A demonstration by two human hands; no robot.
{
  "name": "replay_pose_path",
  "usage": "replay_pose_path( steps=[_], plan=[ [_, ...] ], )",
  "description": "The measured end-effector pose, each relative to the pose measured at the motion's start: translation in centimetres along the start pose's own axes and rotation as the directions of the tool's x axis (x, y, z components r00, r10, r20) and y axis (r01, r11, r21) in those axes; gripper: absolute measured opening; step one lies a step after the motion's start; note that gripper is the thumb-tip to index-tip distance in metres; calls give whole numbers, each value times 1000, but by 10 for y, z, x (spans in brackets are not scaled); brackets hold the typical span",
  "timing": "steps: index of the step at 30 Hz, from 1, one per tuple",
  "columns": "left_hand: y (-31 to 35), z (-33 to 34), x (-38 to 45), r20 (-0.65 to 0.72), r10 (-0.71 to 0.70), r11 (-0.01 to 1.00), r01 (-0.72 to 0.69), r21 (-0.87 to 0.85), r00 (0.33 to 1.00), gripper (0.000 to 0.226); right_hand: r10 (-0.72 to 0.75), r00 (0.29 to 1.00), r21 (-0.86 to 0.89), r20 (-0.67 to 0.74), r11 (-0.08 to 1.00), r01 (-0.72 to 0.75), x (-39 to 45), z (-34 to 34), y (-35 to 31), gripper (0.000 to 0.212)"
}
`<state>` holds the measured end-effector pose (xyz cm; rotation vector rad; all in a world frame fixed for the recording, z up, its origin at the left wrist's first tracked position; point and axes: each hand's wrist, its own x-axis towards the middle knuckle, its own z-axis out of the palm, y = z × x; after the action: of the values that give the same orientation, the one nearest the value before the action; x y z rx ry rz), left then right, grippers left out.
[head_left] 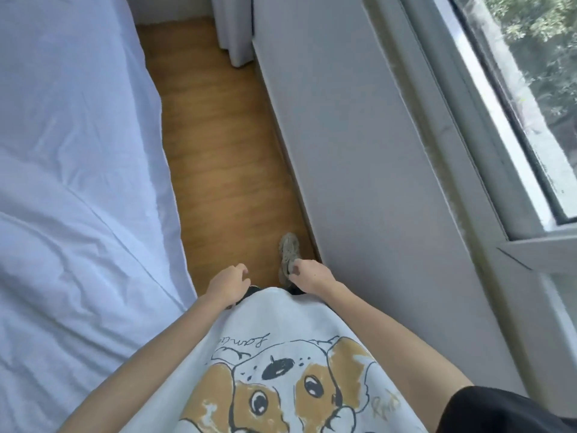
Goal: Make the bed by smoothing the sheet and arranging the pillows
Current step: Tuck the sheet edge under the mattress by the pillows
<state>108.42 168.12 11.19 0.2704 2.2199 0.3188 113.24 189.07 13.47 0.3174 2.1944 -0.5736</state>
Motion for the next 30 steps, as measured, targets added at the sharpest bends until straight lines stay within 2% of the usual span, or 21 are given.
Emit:
replay_pose_path(
  steps=[4, 8, 12, 19, 25, 30],
  plan=[
    [17, -37, 38, -41, -150, 980, 143, -136, 988, 38, -85, 996, -83, 38, 993, 88, 63, -77, -9, 37],
    [39, -82, 71, -106, -202, 954, 171, -248, 974, 35, -87, 995, -130, 46, 987, 92, 119, -143, -24, 35],
    [39, -118, 99, -112, -262, 920, 213, -328, 959, 32, -117, 986, -204, 123, 969, 140, 156, -184, -55, 41],
    [-8, -194, 173, -67, -333, 861, 274, -428, 941, 31, -124, 964, -315, 235, 929, 196, 235, -237, -116, 40],
    [-71, -314, 231, -58, -363, 818, 288, -499, 930, 28, -91, 976, -357, 197, 921, 158, 306, -316, -196, 40],
    [-121, -422, 269, -102, -420, 789, 308, -532, 902, 34, -164, 980, -377, 111, 906, 195, 377, -376, -273, 36]
  ],
)
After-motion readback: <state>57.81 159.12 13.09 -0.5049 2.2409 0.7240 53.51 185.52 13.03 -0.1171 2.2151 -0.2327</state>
